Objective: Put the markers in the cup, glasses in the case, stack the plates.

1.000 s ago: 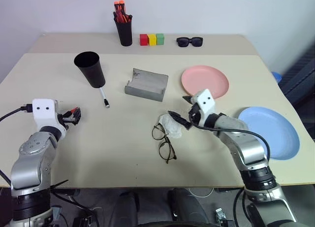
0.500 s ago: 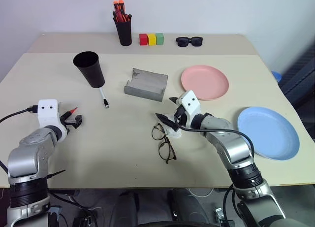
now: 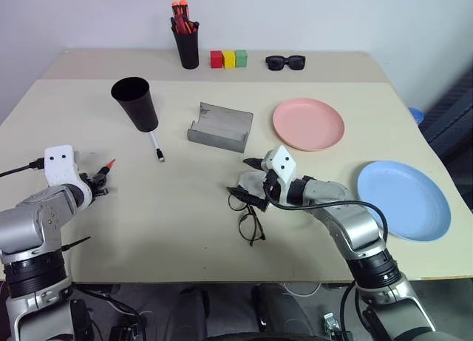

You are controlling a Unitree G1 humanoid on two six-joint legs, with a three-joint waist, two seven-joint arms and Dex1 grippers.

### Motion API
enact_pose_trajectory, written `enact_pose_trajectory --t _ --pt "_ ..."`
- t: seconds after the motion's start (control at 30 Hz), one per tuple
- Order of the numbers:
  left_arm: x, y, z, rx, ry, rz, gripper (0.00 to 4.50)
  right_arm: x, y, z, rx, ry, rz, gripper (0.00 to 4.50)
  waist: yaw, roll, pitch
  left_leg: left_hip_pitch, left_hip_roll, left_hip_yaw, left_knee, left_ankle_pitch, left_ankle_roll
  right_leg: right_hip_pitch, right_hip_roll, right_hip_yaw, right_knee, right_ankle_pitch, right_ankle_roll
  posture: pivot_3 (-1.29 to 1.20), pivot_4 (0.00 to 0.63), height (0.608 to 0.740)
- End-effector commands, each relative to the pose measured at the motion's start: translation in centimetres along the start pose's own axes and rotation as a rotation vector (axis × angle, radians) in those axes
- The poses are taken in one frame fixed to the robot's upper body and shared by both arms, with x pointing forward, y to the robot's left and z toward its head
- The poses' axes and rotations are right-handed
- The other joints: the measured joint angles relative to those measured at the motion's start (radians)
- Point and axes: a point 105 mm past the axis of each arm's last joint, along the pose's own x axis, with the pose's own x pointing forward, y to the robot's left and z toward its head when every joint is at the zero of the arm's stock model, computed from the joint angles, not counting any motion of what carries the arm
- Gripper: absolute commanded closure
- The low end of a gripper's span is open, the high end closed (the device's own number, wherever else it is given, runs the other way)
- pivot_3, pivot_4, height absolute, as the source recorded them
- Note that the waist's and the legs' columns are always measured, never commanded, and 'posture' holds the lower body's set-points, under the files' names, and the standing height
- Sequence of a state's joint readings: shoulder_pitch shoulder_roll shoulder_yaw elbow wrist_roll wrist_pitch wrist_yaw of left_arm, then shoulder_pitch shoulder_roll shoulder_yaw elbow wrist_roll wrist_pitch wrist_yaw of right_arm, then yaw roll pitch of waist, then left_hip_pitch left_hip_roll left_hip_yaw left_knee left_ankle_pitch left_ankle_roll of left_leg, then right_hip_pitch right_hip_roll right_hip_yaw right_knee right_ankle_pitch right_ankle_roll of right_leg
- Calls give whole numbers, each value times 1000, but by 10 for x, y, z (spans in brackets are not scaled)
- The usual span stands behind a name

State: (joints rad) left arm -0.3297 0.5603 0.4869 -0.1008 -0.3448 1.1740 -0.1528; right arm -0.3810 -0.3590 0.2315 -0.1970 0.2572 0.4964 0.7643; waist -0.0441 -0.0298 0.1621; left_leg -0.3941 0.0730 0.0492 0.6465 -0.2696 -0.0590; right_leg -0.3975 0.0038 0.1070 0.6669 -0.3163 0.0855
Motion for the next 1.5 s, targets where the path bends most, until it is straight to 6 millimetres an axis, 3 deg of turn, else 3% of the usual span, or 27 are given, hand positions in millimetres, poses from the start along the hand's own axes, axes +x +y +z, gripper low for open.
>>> enact_pose_trajectory --t 0.03,0.13,0.23,0.37,0.5,0.7,0.9,1.27,1.37,1.5 --pt "-2 -4 7 -2 -36 -2 4443 2 1 13 -82 -29 16 0 0 0 0 0 0 0 0 0 0 0 0 0 0 0 0 0 150 740" --pt "-2 -1 25 39 -144 70 4443 7 -8 13 -142 -28 -45 0 0 0 0 0 0 0 0 0 0 0 0 0 0 0 0 0 150 740" --pt "-5 2 47 -31 -276 118 4443 12 -21 18 -199 -46 -142 0 2 -2 0 0 0 0 1 0 -1 0 0 0 0 0 0 0 150 740" --pt "-22 3 81 -73 -515 165 4443 14 -41 41 -233 -177 -330 0 -2 -2 0 -1 0 0 1 0 -1 -1 -1 0 0 1 2 0 150 740" --pt "-35 -7 98 -25 -664 182 4443 18 -30 39 -175 -188 -250 0 1 -2 0 -4 0 0 0 0 -1 -4 -1 1 0 1 2 0 150 740" --pt "-51 -44 132 51 -860 135 4443 22 -26 48 -136 -249 -234 0 7 -2 0 -13 0 -1 3 1 -2 -11 -1 -1 0 3 3 0 150 740" --pt "-42 -63 164 111 -957 141 4443 36 -46 76 -111 -404 -434 0 -1 -2 0 -13 -1 -1 4 2 -3 -11 0 -1 1 7 4 0 150 740" --pt "-22 -60 206 56 -1121 208 4443 69 -17 79 -112 -462 -337 0 2 -2 0 -15 -1 -1 4 3 -3 -14 0 -1 0 7 4 0 150 740" --pt "-12 -74 217 56 -1125 148 4443 78 -6 76 -80 -465 -304 0 1 -2 0 -15 0 -1 4 3 -4 -14 1 -3 2 7 4 0 150 740" --pt "0 -83 217 50 -1105 109 4443 80 1 79 -82 -480 -281 0 2 -2 0 -15 -1 -1 4 3 -4 -14 1 -2 2 7 4 0 150 740"
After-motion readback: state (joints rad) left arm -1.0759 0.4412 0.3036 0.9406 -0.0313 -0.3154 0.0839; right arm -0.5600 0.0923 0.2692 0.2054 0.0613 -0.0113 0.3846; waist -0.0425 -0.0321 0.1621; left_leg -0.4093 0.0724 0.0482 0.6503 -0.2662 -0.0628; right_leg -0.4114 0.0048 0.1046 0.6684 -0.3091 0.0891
